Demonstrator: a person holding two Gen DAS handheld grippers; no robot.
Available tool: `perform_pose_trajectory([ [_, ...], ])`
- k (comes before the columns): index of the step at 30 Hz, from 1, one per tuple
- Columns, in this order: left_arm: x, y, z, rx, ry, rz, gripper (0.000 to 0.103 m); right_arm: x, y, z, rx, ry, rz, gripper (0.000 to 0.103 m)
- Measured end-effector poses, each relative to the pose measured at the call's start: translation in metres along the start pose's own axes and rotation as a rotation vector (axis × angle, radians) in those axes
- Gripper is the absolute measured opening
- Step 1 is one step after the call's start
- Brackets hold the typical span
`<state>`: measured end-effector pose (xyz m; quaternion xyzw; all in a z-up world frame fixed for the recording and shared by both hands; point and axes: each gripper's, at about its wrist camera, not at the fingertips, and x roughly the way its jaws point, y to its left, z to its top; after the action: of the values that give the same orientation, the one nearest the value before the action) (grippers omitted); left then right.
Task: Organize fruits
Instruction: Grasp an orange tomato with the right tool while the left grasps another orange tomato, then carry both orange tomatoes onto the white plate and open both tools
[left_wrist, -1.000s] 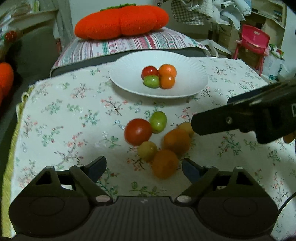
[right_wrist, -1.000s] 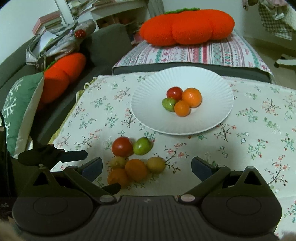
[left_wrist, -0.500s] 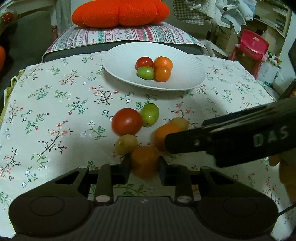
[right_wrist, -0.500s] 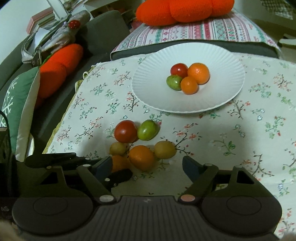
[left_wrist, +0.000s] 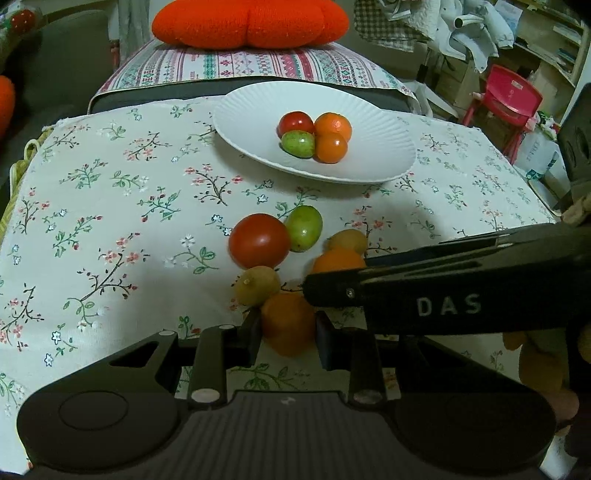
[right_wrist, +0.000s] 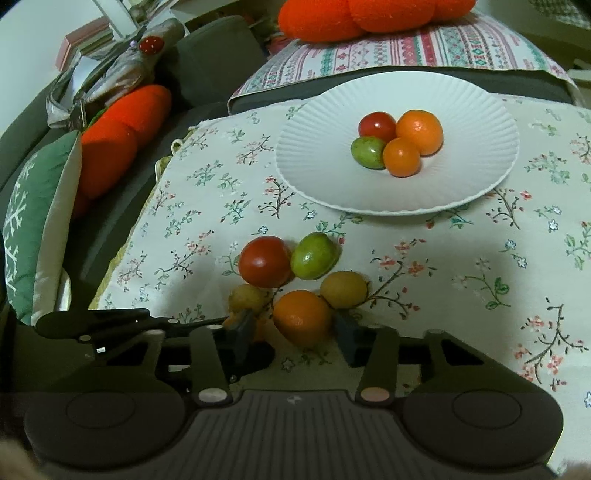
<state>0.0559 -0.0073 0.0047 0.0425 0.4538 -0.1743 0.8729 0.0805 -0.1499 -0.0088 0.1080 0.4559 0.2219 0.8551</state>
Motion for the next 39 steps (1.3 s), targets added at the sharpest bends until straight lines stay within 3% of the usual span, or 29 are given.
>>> perform_pose_trajectory([
  [4, -0.001, -0.001, 0.000, 0.004, -0.003, 0.000, 0.007, 0.002, 0.002, -0.001, -0.023, 0.001, -0.020, 0.031],
  [19, -0.007, -0.001, 0.003, 0.004, -0.023, -0.010, 0.007, -0.010, 0.011, 0.003, -0.056, -0.026, -0.034, 0.030],
  [39, -0.023, -0.005, 0.009, 0.027, -0.129, -0.021, 0.007, -0.044, 0.016, 0.012, -0.091, -0.139, -0.028, 0.030],
])
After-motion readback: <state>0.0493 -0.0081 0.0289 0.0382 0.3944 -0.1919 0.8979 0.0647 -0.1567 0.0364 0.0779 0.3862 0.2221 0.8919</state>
